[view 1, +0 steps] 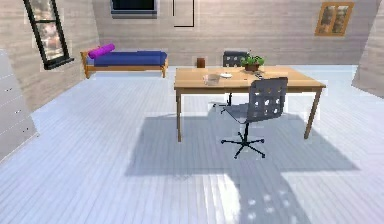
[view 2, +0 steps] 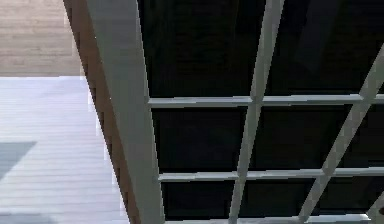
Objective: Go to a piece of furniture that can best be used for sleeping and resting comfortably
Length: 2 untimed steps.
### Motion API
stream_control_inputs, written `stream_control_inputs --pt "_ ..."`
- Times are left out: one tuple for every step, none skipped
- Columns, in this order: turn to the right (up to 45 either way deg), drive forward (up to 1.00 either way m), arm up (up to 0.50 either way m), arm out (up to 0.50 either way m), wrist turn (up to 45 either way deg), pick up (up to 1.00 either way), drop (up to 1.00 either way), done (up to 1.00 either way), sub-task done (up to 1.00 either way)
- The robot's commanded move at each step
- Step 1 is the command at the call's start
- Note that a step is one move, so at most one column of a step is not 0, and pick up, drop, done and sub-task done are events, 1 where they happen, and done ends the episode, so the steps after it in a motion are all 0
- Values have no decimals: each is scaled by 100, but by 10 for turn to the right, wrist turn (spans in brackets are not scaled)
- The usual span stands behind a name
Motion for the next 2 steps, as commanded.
stream_control_inputs --pt "0 25 0 0 0 0 0 0 0" --pt "-210 0 0 0 0 0 0 0 0"
